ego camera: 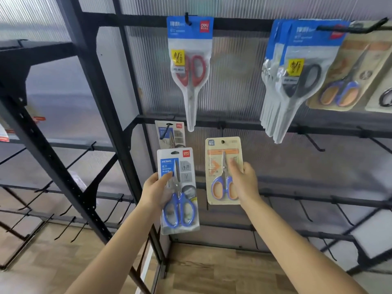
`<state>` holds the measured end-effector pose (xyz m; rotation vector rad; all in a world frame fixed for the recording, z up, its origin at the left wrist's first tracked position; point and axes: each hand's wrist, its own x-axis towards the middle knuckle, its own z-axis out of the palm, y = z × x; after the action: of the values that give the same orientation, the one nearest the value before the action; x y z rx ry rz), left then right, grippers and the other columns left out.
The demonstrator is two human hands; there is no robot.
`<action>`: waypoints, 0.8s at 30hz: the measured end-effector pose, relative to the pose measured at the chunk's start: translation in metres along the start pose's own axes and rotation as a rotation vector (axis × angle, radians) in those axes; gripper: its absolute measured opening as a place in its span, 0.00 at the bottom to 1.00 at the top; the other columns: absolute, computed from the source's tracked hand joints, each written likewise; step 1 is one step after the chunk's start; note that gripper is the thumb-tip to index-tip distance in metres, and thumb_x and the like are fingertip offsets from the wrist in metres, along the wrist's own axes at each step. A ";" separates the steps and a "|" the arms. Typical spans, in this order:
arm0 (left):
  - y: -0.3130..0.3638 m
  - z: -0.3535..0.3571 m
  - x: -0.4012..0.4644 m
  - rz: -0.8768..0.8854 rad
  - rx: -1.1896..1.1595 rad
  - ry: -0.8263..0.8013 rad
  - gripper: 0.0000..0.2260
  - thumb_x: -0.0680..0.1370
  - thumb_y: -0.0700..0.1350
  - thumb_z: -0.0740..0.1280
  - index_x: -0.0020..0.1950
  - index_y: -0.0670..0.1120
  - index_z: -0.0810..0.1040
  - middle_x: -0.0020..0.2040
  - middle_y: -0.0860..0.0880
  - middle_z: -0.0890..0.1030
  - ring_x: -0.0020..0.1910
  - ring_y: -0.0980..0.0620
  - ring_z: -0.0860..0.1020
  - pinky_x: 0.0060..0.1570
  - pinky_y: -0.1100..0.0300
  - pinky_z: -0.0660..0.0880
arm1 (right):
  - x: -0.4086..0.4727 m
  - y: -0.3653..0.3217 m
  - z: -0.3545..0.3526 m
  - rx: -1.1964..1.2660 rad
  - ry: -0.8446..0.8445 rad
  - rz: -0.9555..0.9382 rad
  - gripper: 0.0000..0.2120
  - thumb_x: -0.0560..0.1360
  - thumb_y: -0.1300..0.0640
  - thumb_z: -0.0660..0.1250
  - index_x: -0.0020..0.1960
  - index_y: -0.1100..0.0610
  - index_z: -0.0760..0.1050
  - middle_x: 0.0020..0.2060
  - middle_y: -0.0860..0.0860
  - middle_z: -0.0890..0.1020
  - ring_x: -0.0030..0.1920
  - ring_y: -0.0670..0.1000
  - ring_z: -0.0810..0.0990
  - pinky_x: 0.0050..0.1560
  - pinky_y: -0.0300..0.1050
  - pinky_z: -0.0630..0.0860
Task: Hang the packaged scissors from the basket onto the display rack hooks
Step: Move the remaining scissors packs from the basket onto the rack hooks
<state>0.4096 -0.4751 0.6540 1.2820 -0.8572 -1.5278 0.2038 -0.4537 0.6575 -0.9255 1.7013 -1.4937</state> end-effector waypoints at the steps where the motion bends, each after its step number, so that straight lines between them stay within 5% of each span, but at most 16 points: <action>1: 0.000 0.001 0.002 -0.001 0.003 0.005 0.09 0.77 0.46 0.67 0.55 0.44 0.76 0.50 0.45 0.83 0.45 0.47 0.83 0.41 0.52 0.79 | 0.003 0.001 0.002 0.003 0.001 -0.004 0.15 0.78 0.46 0.62 0.51 0.58 0.73 0.46 0.51 0.82 0.45 0.50 0.82 0.48 0.49 0.79; 7: -0.002 0.011 0.012 -0.013 -0.019 0.033 0.11 0.77 0.45 0.67 0.57 0.44 0.76 0.50 0.45 0.84 0.45 0.47 0.84 0.37 0.53 0.79 | 0.039 0.007 0.017 -0.012 0.011 -0.018 0.11 0.78 0.45 0.60 0.44 0.52 0.69 0.47 0.52 0.80 0.49 0.52 0.80 0.51 0.50 0.76; 15: -0.006 0.027 0.025 -0.012 -0.004 0.077 0.11 0.77 0.45 0.67 0.57 0.43 0.76 0.50 0.45 0.84 0.46 0.47 0.83 0.44 0.50 0.79 | 0.087 0.012 0.025 -0.075 -0.014 -0.058 0.14 0.78 0.45 0.60 0.48 0.57 0.70 0.48 0.54 0.81 0.49 0.54 0.80 0.53 0.56 0.77; 19: -0.007 0.030 0.027 -0.014 0.020 0.061 0.10 0.77 0.45 0.67 0.57 0.44 0.77 0.50 0.45 0.84 0.47 0.46 0.83 0.49 0.47 0.79 | 0.093 0.013 0.022 -0.100 -0.045 -0.073 0.15 0.78 0.45 0.59 0.49 0.58 0.69 0.47 0.51 0.80 0.49 0.52 0.80 0.50 0.51 0.76; 24: -0.013 0.034 0.023 -0.030 0.044 0.012 0.07 0.78 0.45 0.66 0.54 0.44 0.78 0.47 0.45 0.85 0.43 0.47 0.84 0.42 0.52 0.79 | 0.093 0.018 0.007 -0.110 -0.097 -0.096 0.13 0.77 0.46 0.62 0.52 0.55 0.69 0.47 0.49 0.79 0.48 0.48 0.80 0.46 0.45 0.77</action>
<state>0.3729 -0.4948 0.6416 1.3406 -0.8720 -1.5305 0.1605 -0.5357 0.6357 -1.1333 1.7031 -1.4034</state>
